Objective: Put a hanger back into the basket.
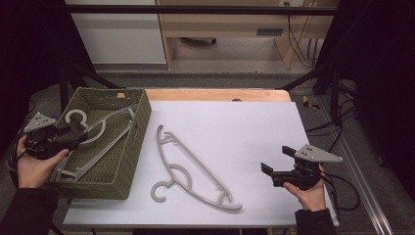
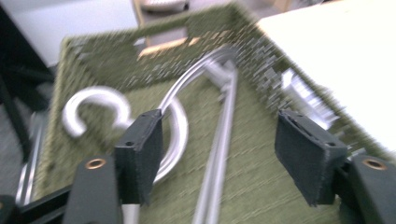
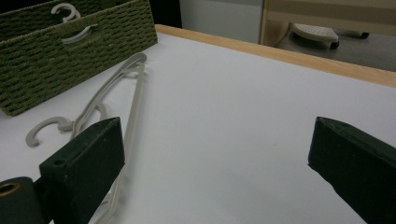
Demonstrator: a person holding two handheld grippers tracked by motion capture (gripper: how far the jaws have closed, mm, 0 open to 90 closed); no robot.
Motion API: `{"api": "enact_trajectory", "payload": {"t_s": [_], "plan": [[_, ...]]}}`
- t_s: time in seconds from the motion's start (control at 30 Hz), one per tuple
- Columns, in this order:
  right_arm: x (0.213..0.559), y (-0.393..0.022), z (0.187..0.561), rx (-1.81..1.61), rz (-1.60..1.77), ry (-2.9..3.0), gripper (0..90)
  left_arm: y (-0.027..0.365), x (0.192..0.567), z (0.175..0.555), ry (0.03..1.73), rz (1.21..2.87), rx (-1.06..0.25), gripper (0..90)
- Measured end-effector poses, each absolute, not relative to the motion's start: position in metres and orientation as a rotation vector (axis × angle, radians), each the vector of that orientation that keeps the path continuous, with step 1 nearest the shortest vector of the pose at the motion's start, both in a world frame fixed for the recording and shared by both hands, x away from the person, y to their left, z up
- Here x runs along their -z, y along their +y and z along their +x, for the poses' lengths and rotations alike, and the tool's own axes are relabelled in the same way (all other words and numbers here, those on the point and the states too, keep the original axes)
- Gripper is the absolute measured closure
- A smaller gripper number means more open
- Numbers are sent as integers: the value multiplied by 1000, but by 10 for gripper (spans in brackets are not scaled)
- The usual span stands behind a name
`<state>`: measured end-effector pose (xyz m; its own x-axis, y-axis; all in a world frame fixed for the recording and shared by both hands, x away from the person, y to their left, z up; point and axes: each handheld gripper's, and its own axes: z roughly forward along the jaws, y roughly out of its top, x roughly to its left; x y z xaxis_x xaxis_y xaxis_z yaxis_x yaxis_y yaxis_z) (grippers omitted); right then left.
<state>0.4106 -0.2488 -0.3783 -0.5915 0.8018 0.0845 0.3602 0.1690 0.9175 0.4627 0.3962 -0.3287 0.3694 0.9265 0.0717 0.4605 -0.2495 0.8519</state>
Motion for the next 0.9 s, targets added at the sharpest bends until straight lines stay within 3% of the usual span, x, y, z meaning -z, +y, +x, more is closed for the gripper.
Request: {"api": "enact_trajectory", "payload": {"t_s": [0.4, 0.9], "plan": [[380, -246, 411, -1402, 1091, 2052, 39, 328, 327, 431, 1070, 1747, -679, 183], [380, -246, 410, -1407, 1088, 2045, 36, 244, 348, 410, 908, 1823, -576, 149]]}}
